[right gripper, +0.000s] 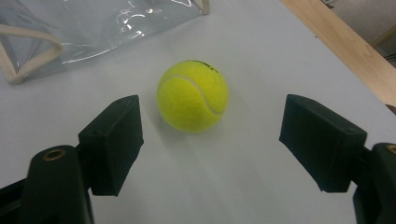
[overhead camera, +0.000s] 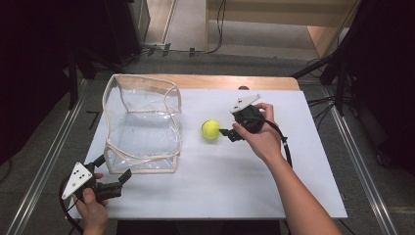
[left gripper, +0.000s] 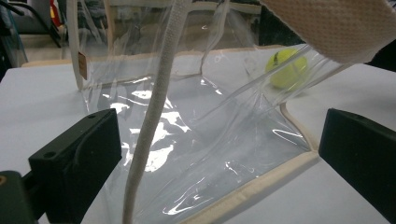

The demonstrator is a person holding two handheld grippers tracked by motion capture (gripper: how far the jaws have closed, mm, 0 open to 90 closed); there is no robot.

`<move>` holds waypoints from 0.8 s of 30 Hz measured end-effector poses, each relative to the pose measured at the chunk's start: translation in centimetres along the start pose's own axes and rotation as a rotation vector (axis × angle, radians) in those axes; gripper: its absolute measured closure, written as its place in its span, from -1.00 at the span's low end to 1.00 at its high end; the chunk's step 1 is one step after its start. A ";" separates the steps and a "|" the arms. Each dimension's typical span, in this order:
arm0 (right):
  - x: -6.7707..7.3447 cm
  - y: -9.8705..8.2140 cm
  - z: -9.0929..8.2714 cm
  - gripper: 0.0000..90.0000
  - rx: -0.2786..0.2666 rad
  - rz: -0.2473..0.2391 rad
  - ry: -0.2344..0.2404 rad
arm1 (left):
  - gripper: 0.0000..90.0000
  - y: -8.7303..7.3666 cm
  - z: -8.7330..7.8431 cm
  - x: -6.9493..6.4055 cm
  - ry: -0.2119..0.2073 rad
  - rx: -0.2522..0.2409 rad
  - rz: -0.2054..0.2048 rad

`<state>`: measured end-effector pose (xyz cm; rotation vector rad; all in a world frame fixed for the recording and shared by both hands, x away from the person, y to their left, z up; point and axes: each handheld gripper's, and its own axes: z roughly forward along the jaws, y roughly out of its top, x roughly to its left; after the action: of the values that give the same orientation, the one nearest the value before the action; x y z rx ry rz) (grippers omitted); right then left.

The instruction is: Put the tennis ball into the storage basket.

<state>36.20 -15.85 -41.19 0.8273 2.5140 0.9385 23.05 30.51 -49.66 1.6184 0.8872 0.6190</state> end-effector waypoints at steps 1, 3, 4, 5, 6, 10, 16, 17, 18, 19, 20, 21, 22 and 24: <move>0.0 0.1 0.1 -0.61 0.004 0.000 0.000 | -1.00 0.0 0.0 0.0 0.000 0.000 0.000; 0.0 0.2 0.5 -0.67 0.013 -0.008 0.014 | -1.00 0.0 0.0 0.0 0.000 -0.001 -0.001; 0.1 0.3 0.7 -0.67 0.018 -0.007 0.021 | -1.00 0.0 0.0 0.0 -0.001 -0.001 -0.001; 0.1 0.4 0.9 -0.67 0.023 -0.015 0.023 | -1.00 0.0 0.0 0.0 -0.001 -0.001 -0.001; 0.1 0.5 1.0 -0.67 0.027 -0.013 0.024 | -1.00 0.0 0.0 0.0 -0.001 0.000 0.000; 0.1 0.7 1.4 -0.75 0.035 -0.014 0.033 | -1.00 0.0 0.0 0.0 -0.002 0.000 0.000; 0.2 1.3 2.3 -0.75 0.058 -0.025 0.046 | -1.00 0.0 0.0 0.0 -0.003 0.001 0.001; 0.3 1.5 2.5 -0.75 0.067 -0.027 0.048 | -1.00 0.0 0.0 0.0 -0.004 0.002 0.001; 0.3 1.6 2.7 -0.75 0.071 -0.032 0.053 | -1.00 0.0 0.0 0.0 -0.004 0.002 0.001; 0.3 1.7 2.9 -0.75 0.074 -0.029 0.056 | -1.00 0.0 0.0 0.0 -0.004 0.002 0.001; 0.3 1.7 2.9 -0.75 0.074 -0.029 0.056 | -1.00 0.0 0.0 0.0 -0.004 0.002 0.001; 0.3 1.9 3.2 -0.75 0.087 -0.032 0.064 | -1.00 0.0 0.0 0.0 -0.004 0.003 0.001; 0.3 1.9 3.2 -0.75 0.087 -0.032 0.064 | -1.00 0.0 0.0 0.0 -0.004 0.003 0.001; 0.3 2.1 3.7 -0.75 0.097 -0.032 0.071 | -1.00 0.0 0.0 0.0 -0.003 0.002 0.001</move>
<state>38.59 -12.60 -42.53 0.7924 2.6444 0.8560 23.09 30.49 -49.66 1.6214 0.8856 0.6160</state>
